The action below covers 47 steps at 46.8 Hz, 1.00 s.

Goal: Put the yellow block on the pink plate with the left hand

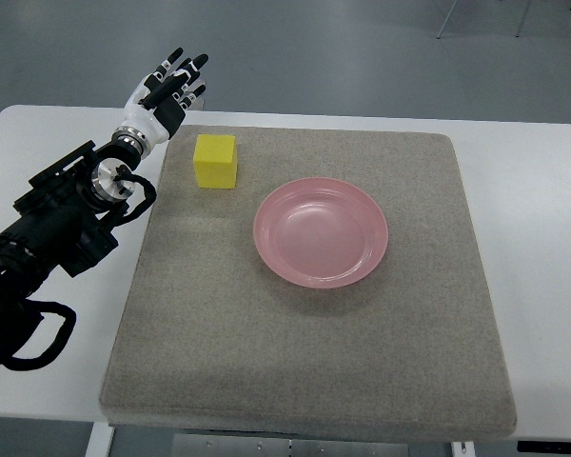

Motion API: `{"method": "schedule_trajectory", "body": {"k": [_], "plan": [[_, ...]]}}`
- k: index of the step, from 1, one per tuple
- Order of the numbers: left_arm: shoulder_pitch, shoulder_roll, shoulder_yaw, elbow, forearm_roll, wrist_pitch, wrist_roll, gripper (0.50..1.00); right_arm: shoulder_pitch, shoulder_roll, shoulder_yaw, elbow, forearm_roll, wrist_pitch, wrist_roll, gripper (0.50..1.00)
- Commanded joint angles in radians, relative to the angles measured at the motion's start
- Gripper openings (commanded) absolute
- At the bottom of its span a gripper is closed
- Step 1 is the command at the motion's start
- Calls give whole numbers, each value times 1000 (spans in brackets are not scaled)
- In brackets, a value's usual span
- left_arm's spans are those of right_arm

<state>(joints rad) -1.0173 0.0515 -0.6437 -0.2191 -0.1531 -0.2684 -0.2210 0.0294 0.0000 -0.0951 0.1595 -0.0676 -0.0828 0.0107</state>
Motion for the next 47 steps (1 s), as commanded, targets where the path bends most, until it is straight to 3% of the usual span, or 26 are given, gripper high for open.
{"method": "schedule_trajectory", "body": {"k": [1,30,47], "plan": [[0,1,-1,0,0,1,0,992,0,0,-2,0,0,0,0,924],[20,18,24,-29,24,-8,0,992,0,0,0,0,0,0,0,924],[-36,77,252,-134,200,6,2,990,0,0,0,0,-1,0,0,924]]}}
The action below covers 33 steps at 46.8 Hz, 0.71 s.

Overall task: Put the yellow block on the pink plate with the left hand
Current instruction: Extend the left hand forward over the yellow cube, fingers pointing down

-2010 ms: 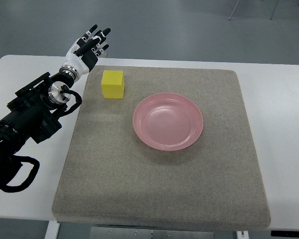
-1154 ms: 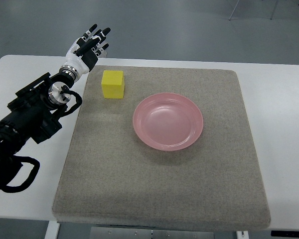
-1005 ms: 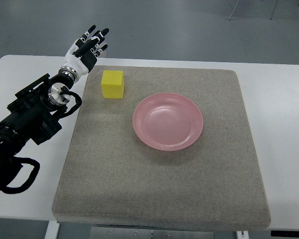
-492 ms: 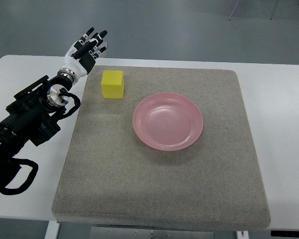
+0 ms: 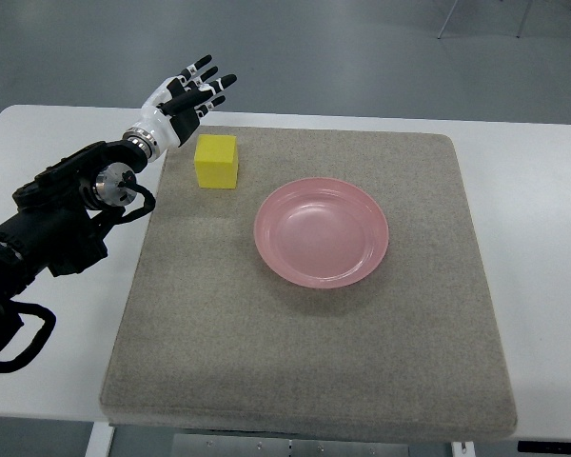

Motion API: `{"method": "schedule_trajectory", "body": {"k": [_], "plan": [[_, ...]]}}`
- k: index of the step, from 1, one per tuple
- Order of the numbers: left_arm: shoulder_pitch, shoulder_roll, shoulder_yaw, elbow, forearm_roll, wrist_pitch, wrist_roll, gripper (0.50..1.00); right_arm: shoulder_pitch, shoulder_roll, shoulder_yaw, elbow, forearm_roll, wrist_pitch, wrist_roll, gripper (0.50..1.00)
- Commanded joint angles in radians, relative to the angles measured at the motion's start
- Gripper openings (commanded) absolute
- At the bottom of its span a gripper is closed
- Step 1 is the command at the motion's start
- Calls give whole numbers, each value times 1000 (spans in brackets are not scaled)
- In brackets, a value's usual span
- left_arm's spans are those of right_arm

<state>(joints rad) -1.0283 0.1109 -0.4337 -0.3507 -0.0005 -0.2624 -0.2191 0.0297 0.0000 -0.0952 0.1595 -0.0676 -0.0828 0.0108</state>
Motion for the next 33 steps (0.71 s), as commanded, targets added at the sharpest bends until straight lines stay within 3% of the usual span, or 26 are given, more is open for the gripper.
{"method": "schedule_trajectory", "body": {"k": [1,22,33], "plan": [[-33,24,55,-4,63,0,0,990,1,0,0,0,0,0,0,924],[-102,96,131,-53,393,-12,20,990,1,0,0,0,0,0,0,924],[-162,115,348,-66,432,-35,29,990,-1,0,0,0,0,0,0,924]]}}
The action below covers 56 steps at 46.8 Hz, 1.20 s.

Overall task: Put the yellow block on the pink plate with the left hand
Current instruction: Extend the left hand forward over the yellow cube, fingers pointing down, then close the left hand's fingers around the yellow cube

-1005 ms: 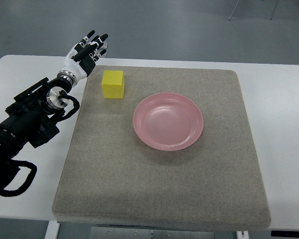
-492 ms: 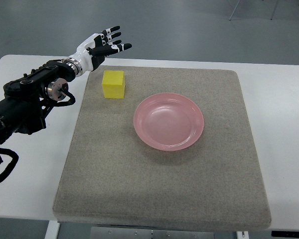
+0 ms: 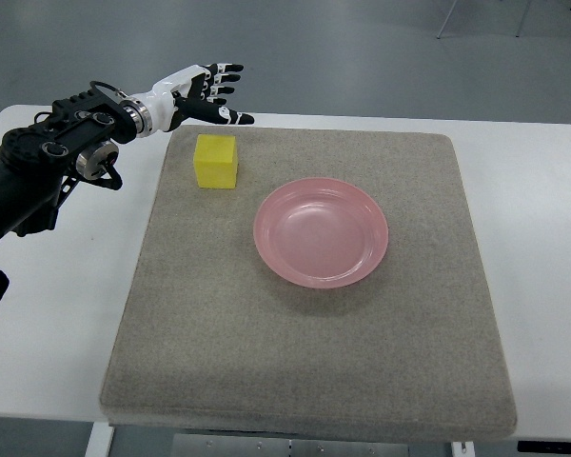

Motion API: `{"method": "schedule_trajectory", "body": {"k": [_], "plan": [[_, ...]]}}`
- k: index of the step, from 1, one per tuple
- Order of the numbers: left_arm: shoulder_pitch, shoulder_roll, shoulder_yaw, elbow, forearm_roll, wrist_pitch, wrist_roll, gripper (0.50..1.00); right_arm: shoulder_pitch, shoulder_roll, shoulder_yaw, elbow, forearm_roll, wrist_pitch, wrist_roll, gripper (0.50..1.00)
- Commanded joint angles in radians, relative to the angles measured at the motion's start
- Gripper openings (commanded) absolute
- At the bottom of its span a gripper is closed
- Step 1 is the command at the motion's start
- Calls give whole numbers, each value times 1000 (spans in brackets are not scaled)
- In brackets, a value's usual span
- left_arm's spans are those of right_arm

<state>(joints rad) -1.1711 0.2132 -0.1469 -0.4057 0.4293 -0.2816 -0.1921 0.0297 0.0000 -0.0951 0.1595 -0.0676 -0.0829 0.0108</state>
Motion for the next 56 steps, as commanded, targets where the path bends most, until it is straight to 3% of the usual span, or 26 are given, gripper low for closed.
{"method": "schedule_trajectory", "body": {"k": [1,10,22,28,35,56], "plan": [[-27,18,82,-19,3,-25,2,990,1,0,0,0,0,0,0,924],[-111,107,234,-130,52,-59,2,988,1,0,0,0,0,0,0,924],[-199,173,267,-199,367,-73,-3,981,-1,0,0,0,0,0,0,924],[-202,201,270,-257,541,-76,-29,975,-1,0,0,0,0,0,0,924],[-196,203,267,-271,762,-74,-104,962,-1,0,0,0,0,0,0,924],[-160,189,257,-260,770,-59,-107,960,-1,0,0,0,0,0,0,924]]}}
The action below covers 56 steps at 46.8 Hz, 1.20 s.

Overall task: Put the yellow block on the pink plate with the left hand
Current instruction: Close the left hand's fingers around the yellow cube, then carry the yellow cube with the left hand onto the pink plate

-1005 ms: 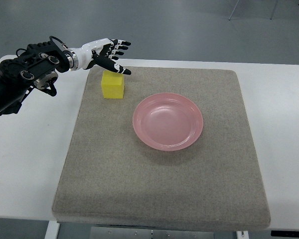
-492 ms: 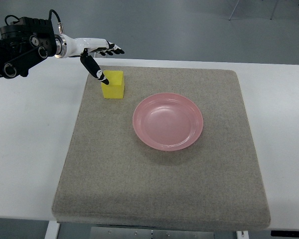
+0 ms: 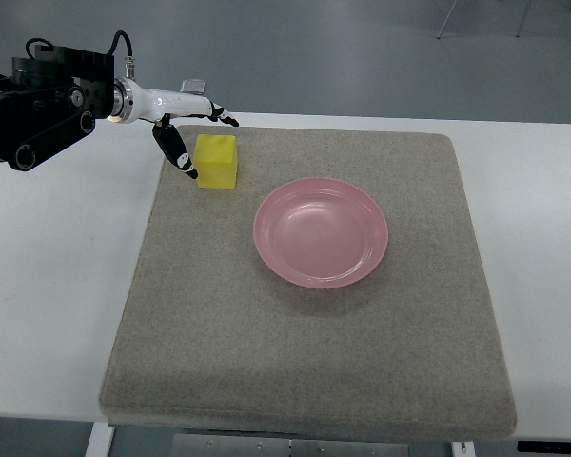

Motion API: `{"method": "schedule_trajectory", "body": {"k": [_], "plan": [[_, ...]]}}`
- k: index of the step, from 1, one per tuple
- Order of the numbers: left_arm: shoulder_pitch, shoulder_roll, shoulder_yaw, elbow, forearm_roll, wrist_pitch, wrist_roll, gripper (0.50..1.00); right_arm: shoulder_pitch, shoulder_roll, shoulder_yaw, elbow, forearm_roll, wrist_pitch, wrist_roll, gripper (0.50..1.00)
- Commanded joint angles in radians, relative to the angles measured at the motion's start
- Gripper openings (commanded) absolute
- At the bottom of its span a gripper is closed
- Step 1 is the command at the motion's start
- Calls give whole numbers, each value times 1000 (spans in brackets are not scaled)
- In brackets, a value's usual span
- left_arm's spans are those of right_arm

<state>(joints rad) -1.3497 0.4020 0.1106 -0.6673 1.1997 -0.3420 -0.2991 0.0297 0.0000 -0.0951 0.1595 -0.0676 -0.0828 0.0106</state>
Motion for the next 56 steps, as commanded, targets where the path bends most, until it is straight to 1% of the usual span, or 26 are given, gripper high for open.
{"method": "schedule_trajectory", "body": {"k": [1,8,15,19,23,25,27,30,32,35,37,39,42,44,56], "plan": [[23,0,-2,3,0,2,2,960,1,0,0,0,0,0,0,924],[30,-5,-3,23,-3,3,3,956,1,0,0,0,0,0,0,924],[44,-26,-5,35,-6,38,6,956,-1,0,0,0,0,0,0,924],[50,-34,-5,45,-6,46,6,951,-1,0,0,0,0,0,0,924],[57,-42,-6,46,-6,46,5,928,1,0,0,0,0,0,0,924],[58,-42,-6,48,-6,48,5,889,1,0,0,0,0,0,0,924],[57,-42,-8,49,-6,51,5,874,-1,0,0,0,0,0,0,924],[58,-43,-6,49,-5,61,5,823,1,0,0,0,0,0,0,924],[60,-46,-6,51,-5,66,5,816,-1,0,0,0,0,0,0,924],[61,-46,-6,51,-5,71,5,778,-1,0,0,0,0,0,0,924],[61,-46,-6,52,-5,74,5,767,1,0,0,0,0,0,0,924],[61,-46,-6,52,-5,74,5,744,1,0,0,0,0,0,0,924],[61,-46,-8,52,-5,75,5,733,-1,0,0,0,0,0,0,924],[61,-46,-8,52,-6,80,5,711,-1,0,0,0,0,0,0,924],[54,-46,-32,49,-9,100,5,713,1,0,0,0,0,0,0,924]]}}
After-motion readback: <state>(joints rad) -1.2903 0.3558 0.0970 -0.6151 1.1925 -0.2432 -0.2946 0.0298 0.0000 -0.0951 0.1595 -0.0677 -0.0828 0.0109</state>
